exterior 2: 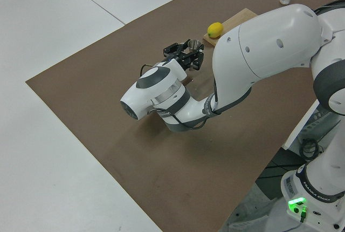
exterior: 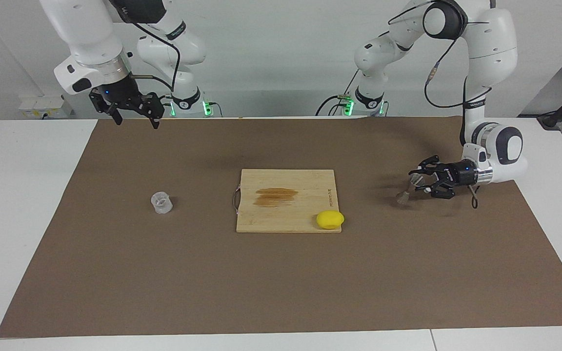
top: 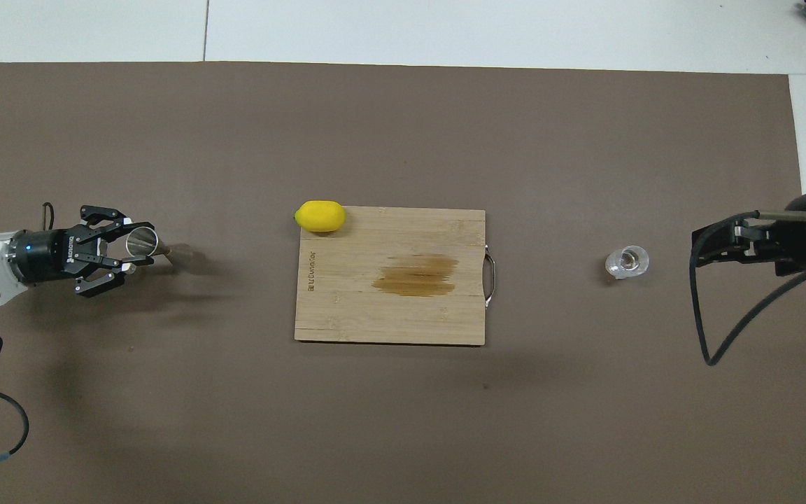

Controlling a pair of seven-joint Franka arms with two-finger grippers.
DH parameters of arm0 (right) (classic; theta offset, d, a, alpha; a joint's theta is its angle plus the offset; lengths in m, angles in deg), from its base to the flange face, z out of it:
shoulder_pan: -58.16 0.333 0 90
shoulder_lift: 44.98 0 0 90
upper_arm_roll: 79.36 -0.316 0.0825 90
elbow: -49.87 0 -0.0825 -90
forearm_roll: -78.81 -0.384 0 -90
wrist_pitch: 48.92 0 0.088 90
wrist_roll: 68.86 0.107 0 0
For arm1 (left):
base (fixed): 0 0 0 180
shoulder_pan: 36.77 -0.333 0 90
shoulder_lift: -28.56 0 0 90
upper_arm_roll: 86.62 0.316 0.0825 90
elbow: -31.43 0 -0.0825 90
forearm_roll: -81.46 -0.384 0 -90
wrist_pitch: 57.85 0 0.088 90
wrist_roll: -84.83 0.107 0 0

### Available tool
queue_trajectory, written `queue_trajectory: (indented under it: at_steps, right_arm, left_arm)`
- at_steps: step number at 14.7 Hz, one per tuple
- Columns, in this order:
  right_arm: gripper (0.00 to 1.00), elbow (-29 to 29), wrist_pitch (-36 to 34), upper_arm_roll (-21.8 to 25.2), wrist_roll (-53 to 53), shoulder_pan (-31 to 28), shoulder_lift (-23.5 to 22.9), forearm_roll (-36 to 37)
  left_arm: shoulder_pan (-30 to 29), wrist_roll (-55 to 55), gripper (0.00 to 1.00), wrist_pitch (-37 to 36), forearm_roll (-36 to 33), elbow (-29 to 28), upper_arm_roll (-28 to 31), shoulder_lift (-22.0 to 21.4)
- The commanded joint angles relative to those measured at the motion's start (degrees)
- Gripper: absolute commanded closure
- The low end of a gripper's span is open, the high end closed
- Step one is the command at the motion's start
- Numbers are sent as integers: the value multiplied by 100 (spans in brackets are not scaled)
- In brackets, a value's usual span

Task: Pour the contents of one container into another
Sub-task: 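Lift the metal cup and carry it over the cutting board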

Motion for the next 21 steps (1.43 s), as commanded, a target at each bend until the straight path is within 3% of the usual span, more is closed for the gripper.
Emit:
queue_trajectory:
  at_steps: [1,11,16,21]
  right_arm:
    - [1,114,62,-36,-88,-94,120,-43]
    - [1,114,62,-36,-79,-94,120,-43]
    - [1,114,62,-36,-88,-94,120,-43]
    - [1,114,53,-36,-88,-94,120,-43]
  left_arm:
    - [503,-47,72,189,391,-389,72,-208]
    - [1691,-56,71,724,1314,-1277,72,-875]
    - [2525,-65,71,1444,2201,-1672,64,-1306]
    - [3421,-48,71,2086,3203,-1673,64,-1333]
